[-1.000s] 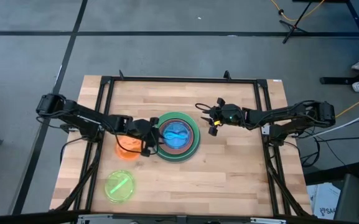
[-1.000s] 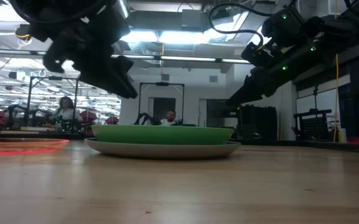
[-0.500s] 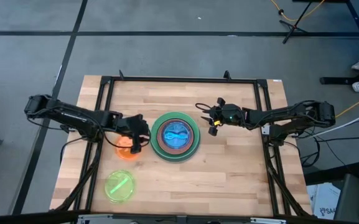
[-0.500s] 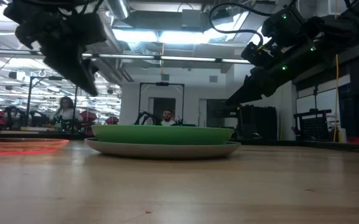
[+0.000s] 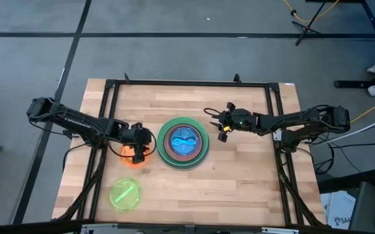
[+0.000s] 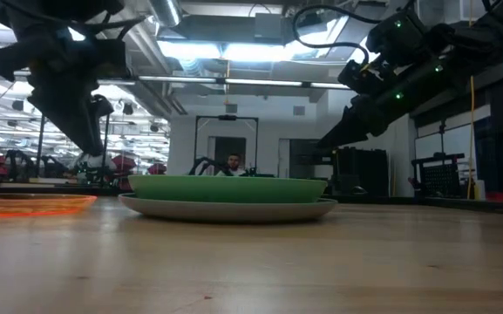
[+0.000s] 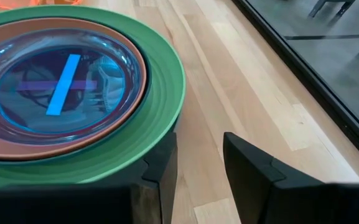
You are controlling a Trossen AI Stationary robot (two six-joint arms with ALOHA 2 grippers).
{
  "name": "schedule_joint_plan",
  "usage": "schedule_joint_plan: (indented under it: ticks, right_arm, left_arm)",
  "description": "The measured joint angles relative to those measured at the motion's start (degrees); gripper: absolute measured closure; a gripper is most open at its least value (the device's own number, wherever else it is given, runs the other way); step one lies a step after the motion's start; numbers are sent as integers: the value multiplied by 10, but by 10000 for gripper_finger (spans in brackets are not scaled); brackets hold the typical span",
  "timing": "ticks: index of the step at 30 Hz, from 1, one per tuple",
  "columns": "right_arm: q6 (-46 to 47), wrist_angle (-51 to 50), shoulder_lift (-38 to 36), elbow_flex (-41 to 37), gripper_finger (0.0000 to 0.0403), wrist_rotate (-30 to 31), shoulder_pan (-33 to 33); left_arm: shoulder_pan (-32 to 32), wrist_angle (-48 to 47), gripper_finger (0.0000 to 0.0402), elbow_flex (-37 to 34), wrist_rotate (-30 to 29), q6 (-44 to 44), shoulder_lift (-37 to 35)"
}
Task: Stack plastic plates
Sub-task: Stack the orange plate on top of the blue plate
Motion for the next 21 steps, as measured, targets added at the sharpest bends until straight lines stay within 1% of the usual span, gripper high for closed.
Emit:
schedule_joint_plan:
  ticks: [5, 9, 11, 16, 21]
  right_arm:
    - [0, 0, 0, 0, 281, -1, 0]
    - [0, 0, 0, 0, 281, -1, 0]
    - [0, 1, 0, 0, 281, -1, 0]
    - [0, 1, 0, 0, 281, -1, 0]
    - [0, 1, 0, 0, 281, -1, 0]
  left_arm:
    - [18, 0, 300, 0, -1, 7, 0]
    - [49, 0, 300, 0, -5, 32, 0]
    - [77, 0, 298, 0, 1, 43, 0]
    - [170, -1, 274, 0, 56, 78, 0]
    - [259, -36, 242, 0, 70, 101, 0]
